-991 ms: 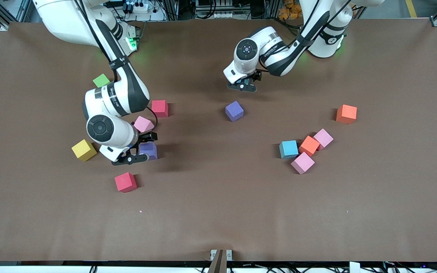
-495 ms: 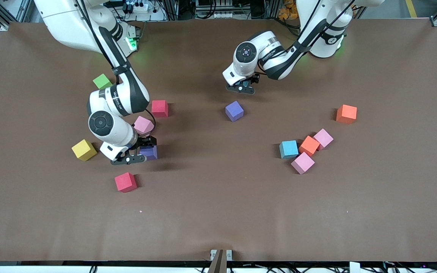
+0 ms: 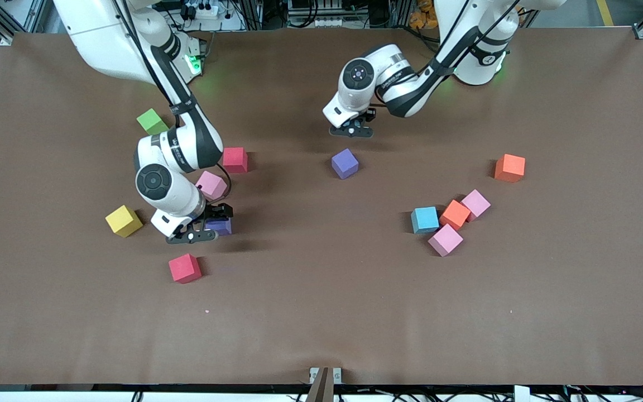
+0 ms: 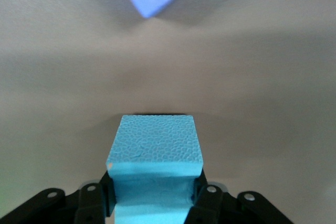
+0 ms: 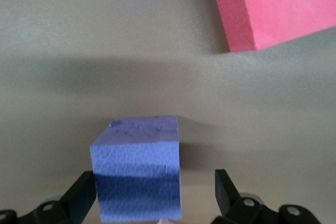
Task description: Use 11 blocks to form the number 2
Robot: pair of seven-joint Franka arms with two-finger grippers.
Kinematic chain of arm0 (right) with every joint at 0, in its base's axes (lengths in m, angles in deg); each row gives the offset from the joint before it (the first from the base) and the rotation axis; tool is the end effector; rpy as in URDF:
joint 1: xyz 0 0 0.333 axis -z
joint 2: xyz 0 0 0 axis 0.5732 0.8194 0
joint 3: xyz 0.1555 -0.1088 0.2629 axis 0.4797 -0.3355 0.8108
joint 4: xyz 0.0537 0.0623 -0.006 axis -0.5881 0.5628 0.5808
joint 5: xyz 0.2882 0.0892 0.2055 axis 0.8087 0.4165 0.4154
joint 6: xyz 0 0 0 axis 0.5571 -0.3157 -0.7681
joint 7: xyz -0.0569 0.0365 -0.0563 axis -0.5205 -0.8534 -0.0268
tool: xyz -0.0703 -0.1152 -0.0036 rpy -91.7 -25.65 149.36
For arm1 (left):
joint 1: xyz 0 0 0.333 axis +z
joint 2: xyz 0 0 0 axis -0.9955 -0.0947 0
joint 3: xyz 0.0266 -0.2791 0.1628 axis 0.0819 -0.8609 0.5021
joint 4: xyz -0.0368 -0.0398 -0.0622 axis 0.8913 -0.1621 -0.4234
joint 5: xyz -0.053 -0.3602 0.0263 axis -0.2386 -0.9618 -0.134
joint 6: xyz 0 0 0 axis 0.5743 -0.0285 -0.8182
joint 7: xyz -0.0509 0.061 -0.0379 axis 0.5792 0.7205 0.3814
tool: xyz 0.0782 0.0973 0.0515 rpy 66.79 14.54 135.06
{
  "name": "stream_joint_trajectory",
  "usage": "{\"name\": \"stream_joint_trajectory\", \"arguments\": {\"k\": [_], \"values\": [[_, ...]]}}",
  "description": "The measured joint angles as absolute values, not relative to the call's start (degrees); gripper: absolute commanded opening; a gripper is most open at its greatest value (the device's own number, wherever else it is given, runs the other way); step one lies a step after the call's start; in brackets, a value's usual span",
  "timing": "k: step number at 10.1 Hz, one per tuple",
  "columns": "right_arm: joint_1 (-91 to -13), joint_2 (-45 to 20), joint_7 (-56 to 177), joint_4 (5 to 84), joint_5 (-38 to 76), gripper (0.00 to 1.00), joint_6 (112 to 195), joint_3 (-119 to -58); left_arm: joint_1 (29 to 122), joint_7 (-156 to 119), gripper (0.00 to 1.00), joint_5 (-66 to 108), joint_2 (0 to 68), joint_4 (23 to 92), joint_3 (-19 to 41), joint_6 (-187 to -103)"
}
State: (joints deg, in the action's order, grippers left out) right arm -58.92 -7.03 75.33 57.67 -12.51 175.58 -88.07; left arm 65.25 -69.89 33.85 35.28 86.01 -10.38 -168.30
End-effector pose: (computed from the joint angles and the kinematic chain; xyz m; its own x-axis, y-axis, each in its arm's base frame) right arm 0.5654 0.1962 0.2162 0.9942 0.0934 -0.0540 0.0932 -0.9956 -0.0073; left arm 0.2596 -0.4469 0.2145 0.9654 -0.0421 -0.2573 -0.0356 -0.9989 0.0297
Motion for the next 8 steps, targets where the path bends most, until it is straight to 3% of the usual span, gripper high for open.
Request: {"name": "stream_joint_trajectory", "arguments": {"k": [5, 6, 7, 8], "values": [[-58.93, -5.84, 77.47, 57.56, -12.48, 1.00, 176.53, -88.05, 56.95, -80.97, 0.38, 33.85, 29.68, 75.94, -10.53, -168.40], [-58.94, -5.67, 77.77, 57.54, -12.47, 0.75, 176.54, -88.04, 56.21, -80.99, 0.38, 33.85, 28.22, 74.87, -10.47, -168.40], [-58.94, -5.52, 77.96, 57.54, -12.47, 0.24, 176.54, -88.03, 56.10, -80.85, 0.41, 34.02, 27.26, 74.53, -10.36, -168.40], [-58.94, -5.47, 78.13, 57.54, -12.47, 0.10, 176.54, -88.03, 56.14, -80.63, 0.44, 34.23, 26.68, 74.44, -10.18, -168.38]]}}
